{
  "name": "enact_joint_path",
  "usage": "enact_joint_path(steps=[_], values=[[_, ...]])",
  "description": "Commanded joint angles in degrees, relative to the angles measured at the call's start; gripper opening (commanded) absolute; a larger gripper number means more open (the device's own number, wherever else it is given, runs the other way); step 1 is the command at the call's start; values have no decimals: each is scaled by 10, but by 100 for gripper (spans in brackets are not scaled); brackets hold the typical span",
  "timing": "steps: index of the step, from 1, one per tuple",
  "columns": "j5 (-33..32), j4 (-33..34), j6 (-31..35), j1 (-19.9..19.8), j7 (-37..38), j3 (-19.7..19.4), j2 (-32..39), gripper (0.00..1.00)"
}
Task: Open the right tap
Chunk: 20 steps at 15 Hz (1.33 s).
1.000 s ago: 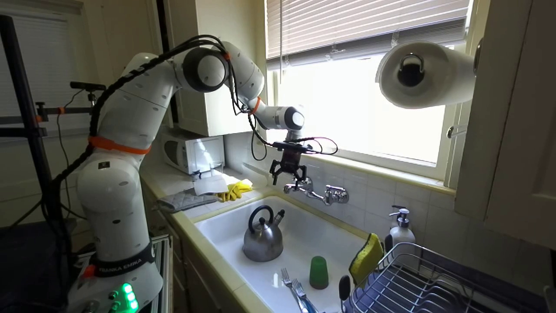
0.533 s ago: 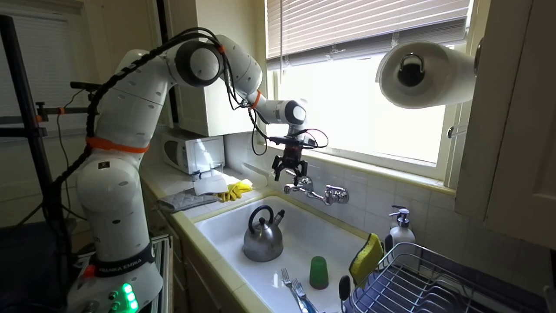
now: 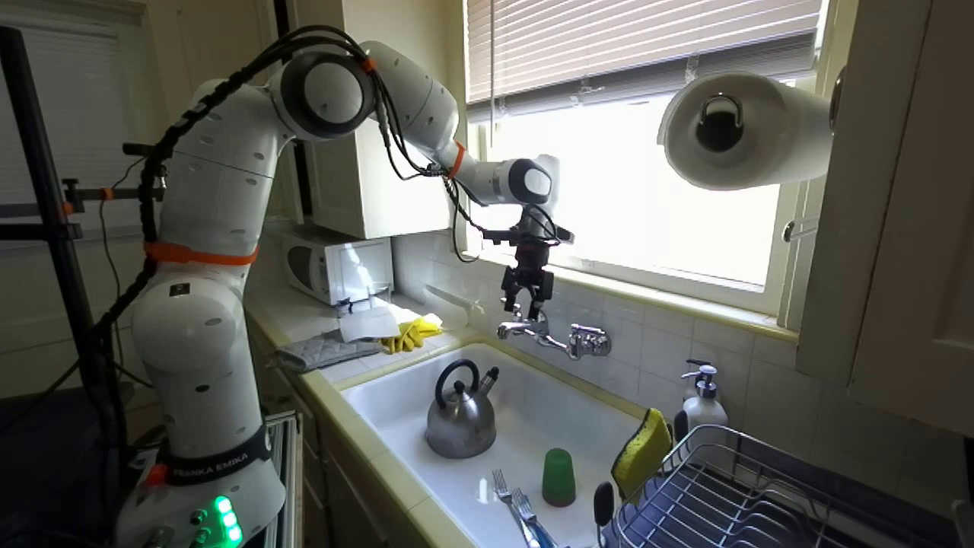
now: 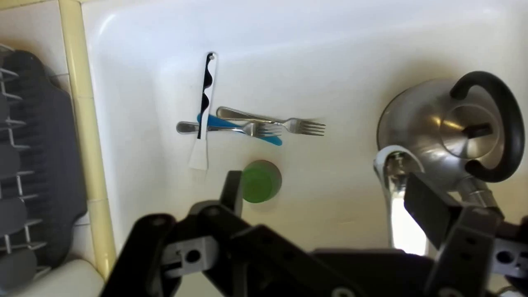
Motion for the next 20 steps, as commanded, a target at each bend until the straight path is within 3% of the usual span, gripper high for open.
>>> enact_joint_path(steps=[1, 8, 9, 10, 13, 16, 20], values=[[31, -29, 25, -13, 73, -19, -20, 100], [76, -74, 123, -30, 190, -47, -60, 100], [58, -72, 143, -24, 221, -51, -60, 100], [62, -42, 105, -29, 174, -46, -37, 100], [61, -49, 122, -28, 202, -49, -46, 100], [107, -27, 171, -36, 263, -55, -29, 100], [107, 3, 229, -40, 346, -73, -2, 100]])
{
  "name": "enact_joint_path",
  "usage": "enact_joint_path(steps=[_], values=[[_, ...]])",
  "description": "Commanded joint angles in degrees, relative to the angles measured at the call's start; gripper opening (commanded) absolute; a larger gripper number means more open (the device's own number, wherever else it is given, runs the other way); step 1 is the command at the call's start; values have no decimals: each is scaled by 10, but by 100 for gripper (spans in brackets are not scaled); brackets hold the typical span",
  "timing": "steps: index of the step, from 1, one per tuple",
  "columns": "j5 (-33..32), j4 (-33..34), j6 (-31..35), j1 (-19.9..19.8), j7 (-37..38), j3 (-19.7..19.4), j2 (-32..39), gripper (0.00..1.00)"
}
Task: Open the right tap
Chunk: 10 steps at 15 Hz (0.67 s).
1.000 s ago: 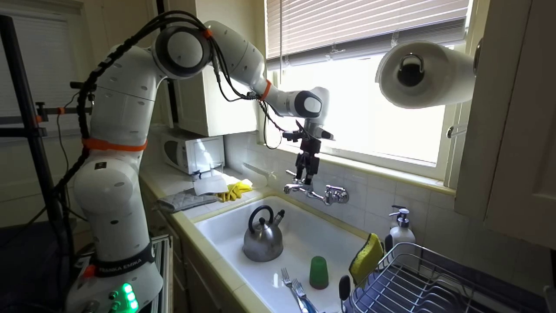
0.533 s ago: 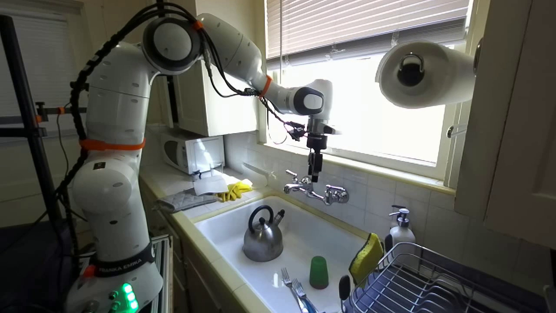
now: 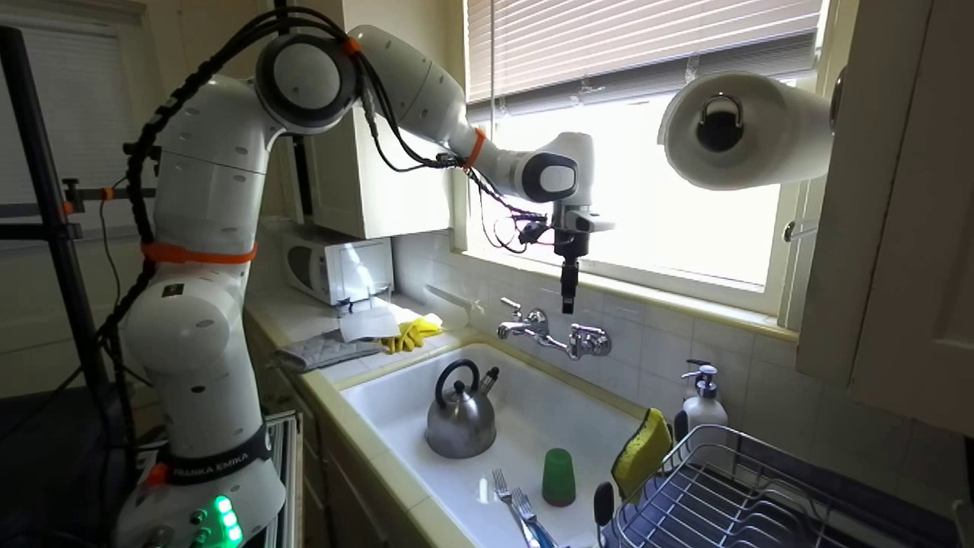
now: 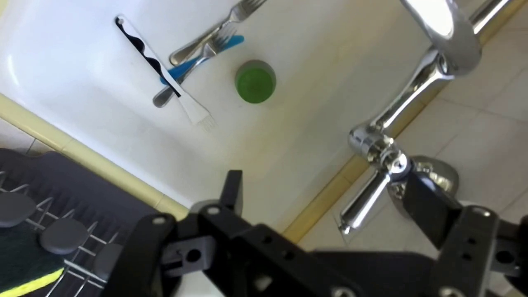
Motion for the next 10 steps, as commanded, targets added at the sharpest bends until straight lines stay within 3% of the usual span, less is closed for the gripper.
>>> enact_joint_path(steps=[1, 5, 10], values=[[7, 33, 49, -3, 84, -15, 36, 100], [3, 67, 62, 0, 146, -24, 84, 100], [15, 71, 87, 1, 158, -18, 112, 100]])
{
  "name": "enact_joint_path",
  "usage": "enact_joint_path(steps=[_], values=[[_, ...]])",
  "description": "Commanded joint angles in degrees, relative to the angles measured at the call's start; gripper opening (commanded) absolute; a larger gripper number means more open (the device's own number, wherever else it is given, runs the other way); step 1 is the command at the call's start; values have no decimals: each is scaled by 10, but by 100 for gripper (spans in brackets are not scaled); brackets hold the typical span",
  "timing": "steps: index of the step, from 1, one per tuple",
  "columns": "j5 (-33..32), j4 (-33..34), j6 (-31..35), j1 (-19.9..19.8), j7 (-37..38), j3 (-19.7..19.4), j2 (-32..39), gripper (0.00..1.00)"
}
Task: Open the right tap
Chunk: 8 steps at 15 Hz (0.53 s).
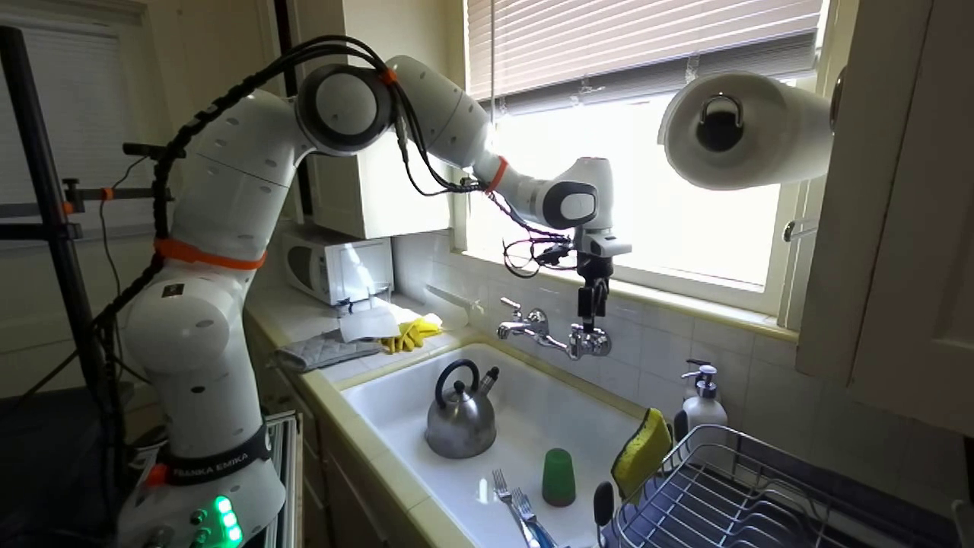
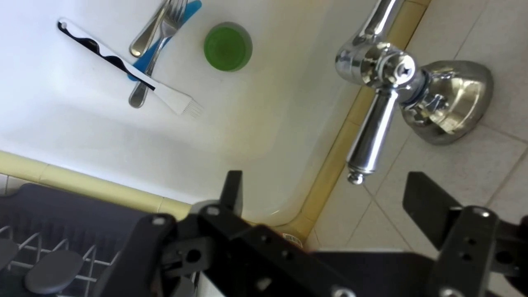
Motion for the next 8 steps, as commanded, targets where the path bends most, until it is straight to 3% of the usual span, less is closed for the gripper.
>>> enact_joint_path(steps=[1, 8], values=[[15, 12, 21, 3, 19, 1, 23, 100], [20, 4, 7, 3, 27, 2, 27, 100]])
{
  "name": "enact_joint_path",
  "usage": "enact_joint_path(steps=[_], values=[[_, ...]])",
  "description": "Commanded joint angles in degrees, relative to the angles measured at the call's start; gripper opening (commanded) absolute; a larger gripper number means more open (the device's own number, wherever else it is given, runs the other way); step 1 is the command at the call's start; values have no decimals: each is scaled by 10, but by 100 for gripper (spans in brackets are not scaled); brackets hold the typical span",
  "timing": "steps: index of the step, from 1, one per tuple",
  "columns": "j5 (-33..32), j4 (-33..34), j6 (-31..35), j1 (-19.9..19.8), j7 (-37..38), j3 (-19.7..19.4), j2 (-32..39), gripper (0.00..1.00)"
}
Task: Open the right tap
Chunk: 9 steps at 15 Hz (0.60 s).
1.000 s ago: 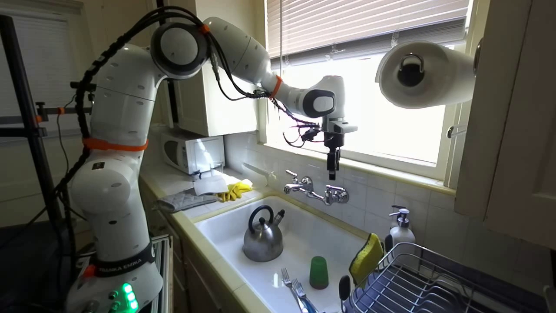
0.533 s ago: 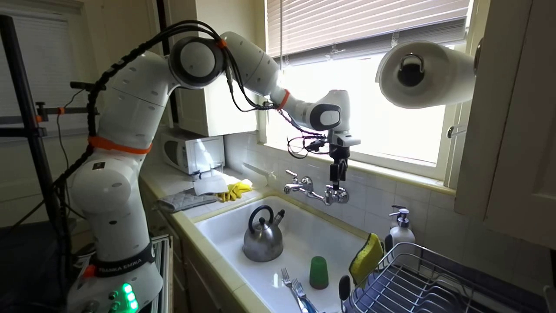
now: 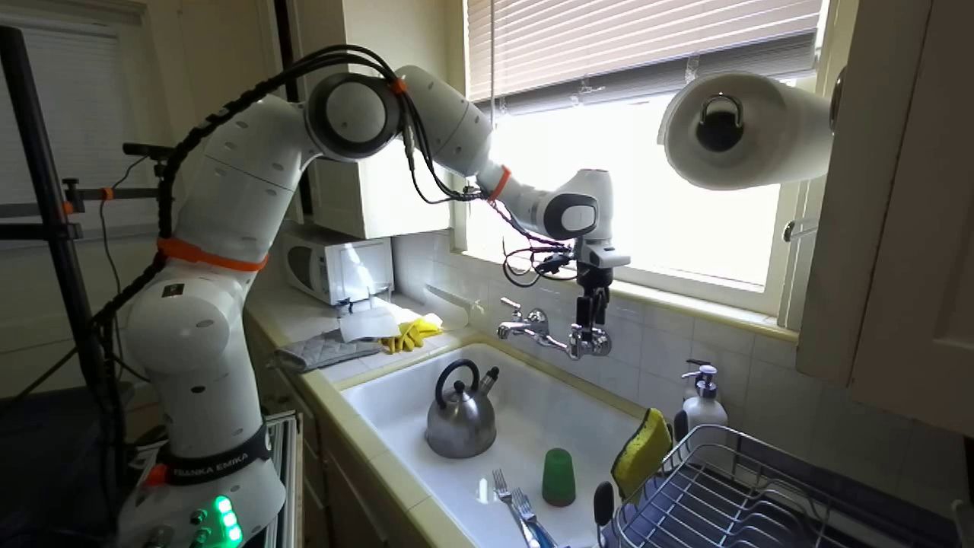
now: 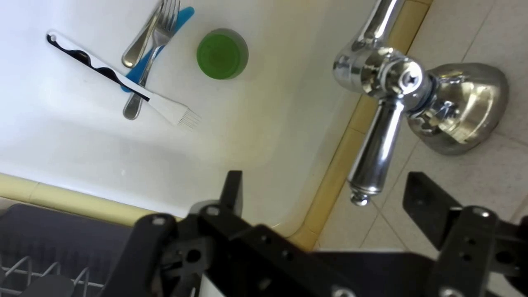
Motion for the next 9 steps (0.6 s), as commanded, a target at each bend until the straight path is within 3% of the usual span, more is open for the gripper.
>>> enact_joint_path(steps=[1, 9], values=[[14, 1, -5, 3, 10, -1, 8, 100], [31, -20, -67, 5, 30, 3, -11, 100]])
